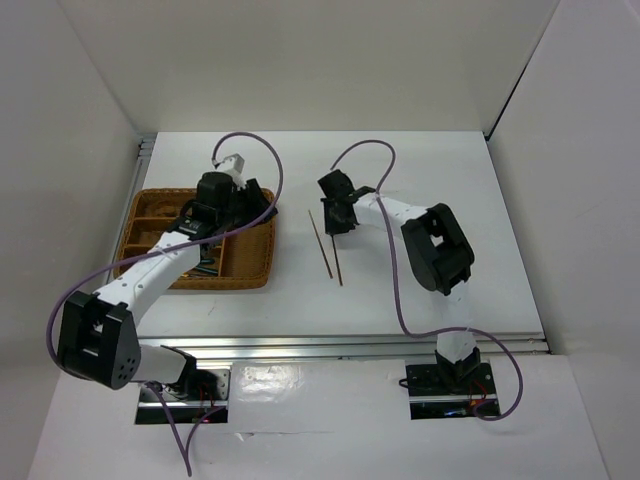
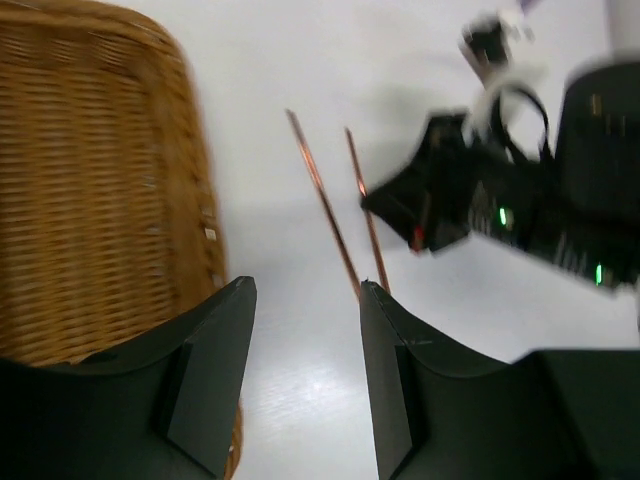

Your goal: Sort the eating utensils into containers

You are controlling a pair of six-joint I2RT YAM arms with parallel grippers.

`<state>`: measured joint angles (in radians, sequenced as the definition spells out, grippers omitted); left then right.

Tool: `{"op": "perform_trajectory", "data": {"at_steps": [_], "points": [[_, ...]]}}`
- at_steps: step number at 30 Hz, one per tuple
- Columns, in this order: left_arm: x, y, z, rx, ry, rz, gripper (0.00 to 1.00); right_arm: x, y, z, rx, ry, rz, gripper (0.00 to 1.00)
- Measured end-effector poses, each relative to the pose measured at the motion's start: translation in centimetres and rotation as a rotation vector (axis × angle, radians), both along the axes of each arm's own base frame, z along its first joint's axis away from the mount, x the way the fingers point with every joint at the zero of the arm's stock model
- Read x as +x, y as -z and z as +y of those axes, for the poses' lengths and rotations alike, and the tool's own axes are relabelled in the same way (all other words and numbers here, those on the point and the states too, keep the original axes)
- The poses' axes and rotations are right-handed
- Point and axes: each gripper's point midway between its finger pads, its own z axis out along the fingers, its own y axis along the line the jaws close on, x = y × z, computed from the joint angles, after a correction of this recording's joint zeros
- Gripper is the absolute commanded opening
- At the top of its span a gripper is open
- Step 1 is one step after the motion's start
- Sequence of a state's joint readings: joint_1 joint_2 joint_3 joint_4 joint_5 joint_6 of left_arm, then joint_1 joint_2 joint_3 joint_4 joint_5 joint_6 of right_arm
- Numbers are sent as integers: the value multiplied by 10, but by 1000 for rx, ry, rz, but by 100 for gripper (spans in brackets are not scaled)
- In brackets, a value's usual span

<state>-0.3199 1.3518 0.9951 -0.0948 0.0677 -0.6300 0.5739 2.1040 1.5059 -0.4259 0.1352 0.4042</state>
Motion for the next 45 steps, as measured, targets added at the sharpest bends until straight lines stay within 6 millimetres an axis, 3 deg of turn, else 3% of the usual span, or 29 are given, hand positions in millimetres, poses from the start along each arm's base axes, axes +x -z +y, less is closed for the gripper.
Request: {"op": "perform_trajectory", "data": {"at_steps": [7,13,19,25,31,33,39,44,45], "points": [[-32,50,-51,-123,269,65,59,17,-11,-39,54,97,39,0],[-47,63,-99,-195,471,48,59,16,-50,-14,176,47,7,0],[-47,77,-136,-241,594,38,59,11,-87,1,278,8,-24,0],[-43,91,-149,-259,625,58,58,7,-106,5,324,-1,-42,0],[-30,74,-160,-294,624,18,57,5,-123,11,381,-14,-69,0],[-25,70,-163,-310,621,4,54,3,-124,14,398,-19,-66,0],[-22,81,-165,-333,588,52,25,-3,-119,16,414,-28,-40,0],[-17,94,-157,-320,525,102,20,-3,-121,16,420,-26,-40,19],[-16,94,-156,-321,520,102,18,-3,-121,16,420,-26,-40,27]]}}
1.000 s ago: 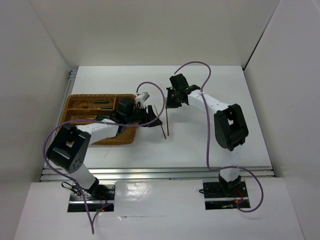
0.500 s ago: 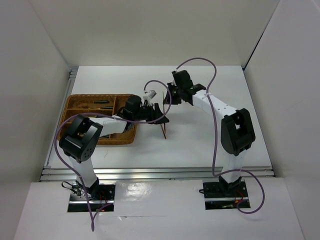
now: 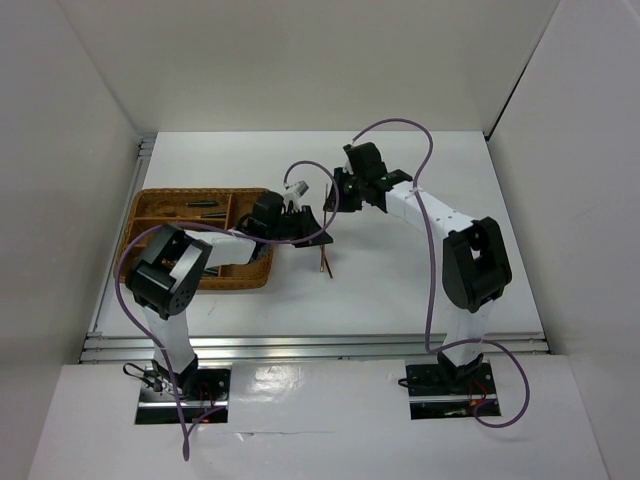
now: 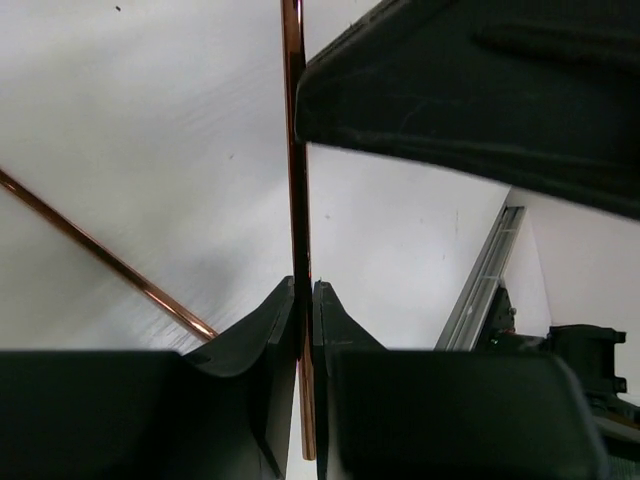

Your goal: Sort the eating utensils into containers

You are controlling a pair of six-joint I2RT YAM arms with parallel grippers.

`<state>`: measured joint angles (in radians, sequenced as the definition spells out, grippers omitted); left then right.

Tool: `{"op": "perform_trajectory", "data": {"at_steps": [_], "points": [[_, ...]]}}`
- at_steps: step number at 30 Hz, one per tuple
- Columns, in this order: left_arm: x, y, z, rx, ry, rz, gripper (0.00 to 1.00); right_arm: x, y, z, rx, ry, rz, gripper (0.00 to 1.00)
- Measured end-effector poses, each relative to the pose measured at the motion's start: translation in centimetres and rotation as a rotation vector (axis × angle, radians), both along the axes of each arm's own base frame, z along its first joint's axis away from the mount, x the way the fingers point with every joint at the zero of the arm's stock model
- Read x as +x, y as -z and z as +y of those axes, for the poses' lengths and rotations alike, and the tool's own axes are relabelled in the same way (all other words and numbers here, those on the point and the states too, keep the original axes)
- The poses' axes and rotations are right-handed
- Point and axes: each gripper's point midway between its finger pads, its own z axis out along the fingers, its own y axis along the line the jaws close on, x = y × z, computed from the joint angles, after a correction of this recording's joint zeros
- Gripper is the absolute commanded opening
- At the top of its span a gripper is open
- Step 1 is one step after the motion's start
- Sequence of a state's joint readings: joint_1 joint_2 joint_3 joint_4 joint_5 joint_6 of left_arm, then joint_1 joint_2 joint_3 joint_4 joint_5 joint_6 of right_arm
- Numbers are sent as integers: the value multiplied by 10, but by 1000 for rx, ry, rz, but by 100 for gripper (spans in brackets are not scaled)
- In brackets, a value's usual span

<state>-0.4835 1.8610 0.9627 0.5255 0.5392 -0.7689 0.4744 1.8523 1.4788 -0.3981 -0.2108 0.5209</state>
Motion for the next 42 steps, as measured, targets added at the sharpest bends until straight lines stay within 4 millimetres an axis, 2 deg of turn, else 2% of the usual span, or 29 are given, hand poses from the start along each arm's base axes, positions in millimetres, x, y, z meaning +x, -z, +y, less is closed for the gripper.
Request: {"op": "perform_trajectory", "data": {"at_steps": [4,7,10,13,15,17,19,22,25,27,30,35,38,42], "points": [[8,-3,7,-13,-35,13,18,-1,-1,-1,-5,-3,-4,40],[20,-11,26,-15,-106,9,18,-2,-11,-4,-5,-3,-22,46],[33,-30,49,-19,-193,-20,18,-2,-35,-7,17,0,-72,50],[46,-57,75,-35,-299,-60,18,-3,-69,-13,46,7,-146,51],[54,-73,99,-44,-407,-73,18,-4,-88,-17,60,12,-193,51],[56,-82,126,-38,-540,-77,19,-3,-97,-18,64,13,-221,51],[56,-87,158,-32,-695,-70,20,-1,-94,-19,57,15,-220,50],[53,-89,199,-4,-887,-58,22,0,-73,-19,33,15,-182,50],[54,-84,228,32,-1010,-41,22,1,-47,-22,1,17,-131,50],[53,-74,240,75,-1041,-20,22,2,-33,-23,-20,15,-105,50],[55,-62,239,157,-975,-6,22,3,-21,-23,-36,11,-86,49],[66,-48,219,307,-766,10,21,3,-10,-21,-40,0,-62,48],[60,-33,211,355,-680,45,21,3,0,-20,-42,-7,-40,48],[43,-3,204,403,-584,131,21,4,19,-18,-59,-9,-2,47]]}}
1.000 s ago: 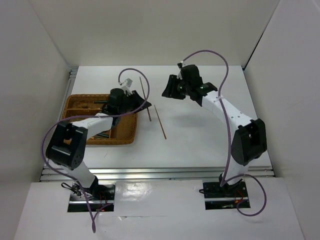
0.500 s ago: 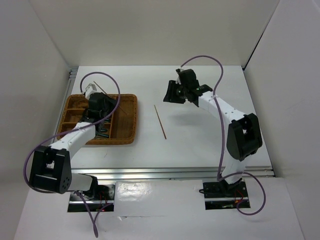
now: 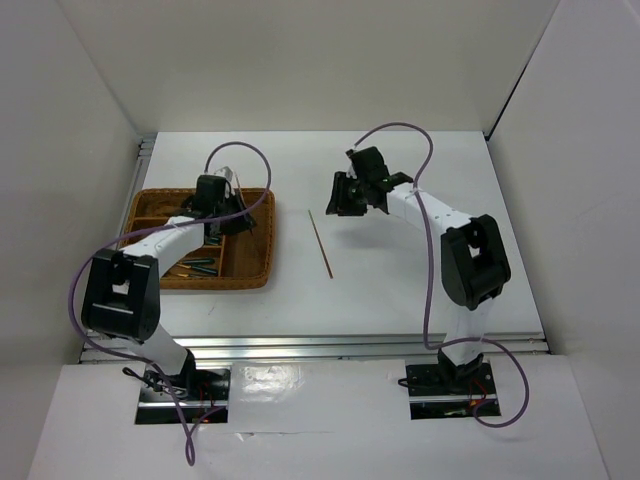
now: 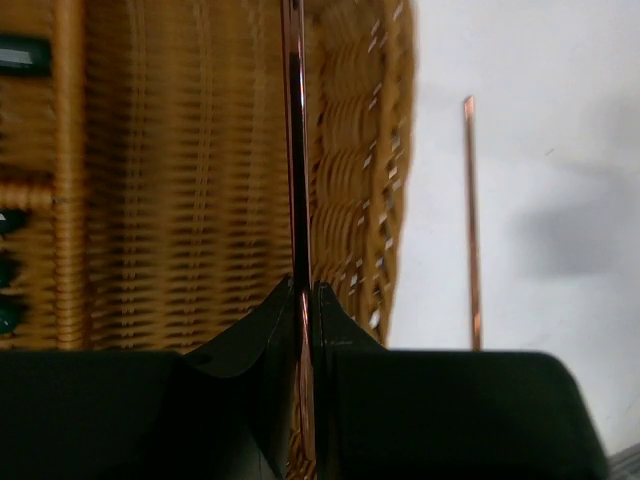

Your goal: Sort the eating utensils into containers

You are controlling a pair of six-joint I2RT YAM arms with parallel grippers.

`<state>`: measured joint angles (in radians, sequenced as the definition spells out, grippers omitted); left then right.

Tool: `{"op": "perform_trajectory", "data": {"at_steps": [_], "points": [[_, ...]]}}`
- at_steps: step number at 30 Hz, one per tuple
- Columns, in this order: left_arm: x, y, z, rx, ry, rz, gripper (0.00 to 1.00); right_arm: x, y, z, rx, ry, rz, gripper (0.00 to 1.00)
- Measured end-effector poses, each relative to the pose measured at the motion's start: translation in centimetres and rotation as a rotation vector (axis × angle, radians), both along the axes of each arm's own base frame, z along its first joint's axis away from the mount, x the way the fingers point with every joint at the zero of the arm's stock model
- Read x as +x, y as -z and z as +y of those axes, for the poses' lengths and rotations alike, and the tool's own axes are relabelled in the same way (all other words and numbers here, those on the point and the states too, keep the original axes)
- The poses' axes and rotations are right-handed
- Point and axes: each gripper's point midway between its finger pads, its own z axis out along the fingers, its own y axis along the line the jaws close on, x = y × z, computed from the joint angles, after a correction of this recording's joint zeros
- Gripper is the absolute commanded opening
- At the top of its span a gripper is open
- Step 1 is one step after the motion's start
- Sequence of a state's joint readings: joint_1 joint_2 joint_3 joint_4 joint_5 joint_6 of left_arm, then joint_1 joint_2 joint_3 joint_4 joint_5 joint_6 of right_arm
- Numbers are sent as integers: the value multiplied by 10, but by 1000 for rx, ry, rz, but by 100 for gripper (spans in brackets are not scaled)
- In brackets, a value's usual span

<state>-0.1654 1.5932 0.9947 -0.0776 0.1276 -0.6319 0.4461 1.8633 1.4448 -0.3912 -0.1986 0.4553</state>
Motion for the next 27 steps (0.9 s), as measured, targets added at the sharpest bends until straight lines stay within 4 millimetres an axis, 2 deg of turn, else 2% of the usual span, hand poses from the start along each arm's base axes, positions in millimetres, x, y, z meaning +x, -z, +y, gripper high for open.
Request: {"op": "perform_trajectory", "data": {"at_steps": [6,8,11,17,22,27], "points": [[-24,44,-2,30,58,163,22,-6,18,7,-41,-8,28,47],[-29,53,-2,43,69,201,25,-11,23,13,-55,-22,36,47],[-32,57,-3,52,77,231,34,-19,36,20,-77,-39,61,47],[-26,46,-3,73,77,216,56,-28,56,25,-125,-55,95,47],[-17,25,3,119,59,192,61,-30,75,26,-165,-57,123,47],[-10,-18,6,135,37,96,63,-33,88,29,-197,-65,142,45]]}}
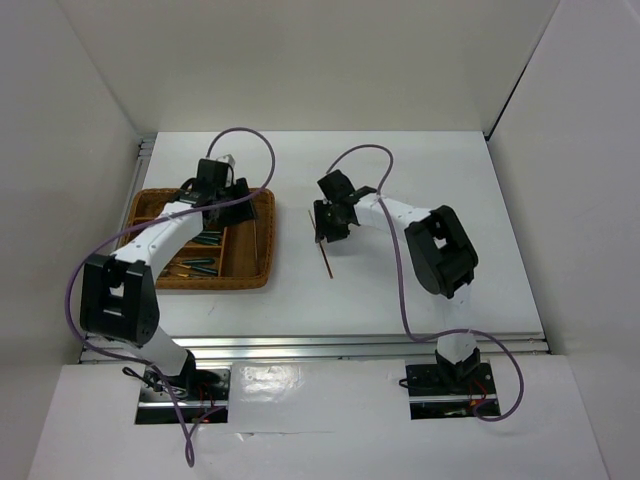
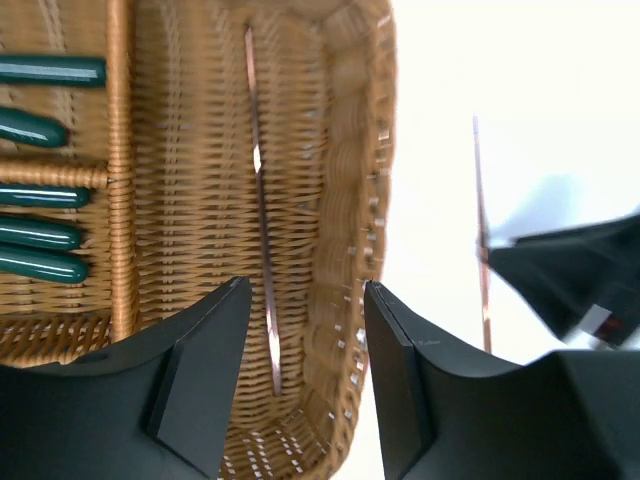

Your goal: Sort the eating utensils into containers

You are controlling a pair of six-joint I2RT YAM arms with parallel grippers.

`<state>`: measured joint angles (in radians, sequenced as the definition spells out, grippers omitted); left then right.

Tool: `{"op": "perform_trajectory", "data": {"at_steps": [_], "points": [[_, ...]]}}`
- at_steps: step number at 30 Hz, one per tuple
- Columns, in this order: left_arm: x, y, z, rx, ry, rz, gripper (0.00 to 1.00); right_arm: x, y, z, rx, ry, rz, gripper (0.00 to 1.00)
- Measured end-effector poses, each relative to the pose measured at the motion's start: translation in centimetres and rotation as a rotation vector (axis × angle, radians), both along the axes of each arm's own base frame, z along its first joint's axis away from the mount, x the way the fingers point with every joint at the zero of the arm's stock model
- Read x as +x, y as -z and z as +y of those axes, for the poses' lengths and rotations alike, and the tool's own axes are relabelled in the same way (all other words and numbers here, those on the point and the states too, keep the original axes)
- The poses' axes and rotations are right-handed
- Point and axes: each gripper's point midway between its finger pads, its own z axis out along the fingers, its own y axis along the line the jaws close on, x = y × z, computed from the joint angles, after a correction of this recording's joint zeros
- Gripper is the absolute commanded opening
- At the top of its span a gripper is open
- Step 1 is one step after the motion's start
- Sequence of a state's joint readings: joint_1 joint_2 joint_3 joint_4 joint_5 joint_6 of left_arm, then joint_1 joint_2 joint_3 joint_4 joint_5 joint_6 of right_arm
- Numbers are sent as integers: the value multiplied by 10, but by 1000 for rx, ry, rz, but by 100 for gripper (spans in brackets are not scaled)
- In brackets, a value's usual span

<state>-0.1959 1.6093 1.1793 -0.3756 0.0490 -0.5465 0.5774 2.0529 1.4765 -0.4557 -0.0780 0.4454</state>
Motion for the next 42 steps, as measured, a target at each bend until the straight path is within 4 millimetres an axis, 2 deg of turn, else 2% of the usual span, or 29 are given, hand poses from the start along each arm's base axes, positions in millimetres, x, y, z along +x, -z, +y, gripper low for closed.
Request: {"op": "perform_trajectory", "data": {"at_steps": [3,6,11,20,25,26,30,35,42], "points": [[0,-25,0,-5,1,-62,64,5,2,7,-13,-5,-14,45],[-1,-36,0,1,11,-93,64,8,1,13,-36,-9,-37,45],[-4,-35,2,10,12,-83,64,11,2,21,-72,-18,-68,45],[-4,-34,3,14,10,-80,64,12,12,9,-155,7,-70,41],[-4,-34,3,14,11,-80,64,15,13,7,-173,10,-76,31],[-4,-34,3,15,11,-81,64,15,13,7,-174,10,-78,25],[-5,-37,1,8,17,-86,64,17,15,6,-184,8,-84,15],[-8,-52,-12,-39,65,-123,64,25,15,4,-208,16,-107,6],[-26,-65,-60,-167,255,-172,64,29,14,2,-178,20,-91,2]]}}
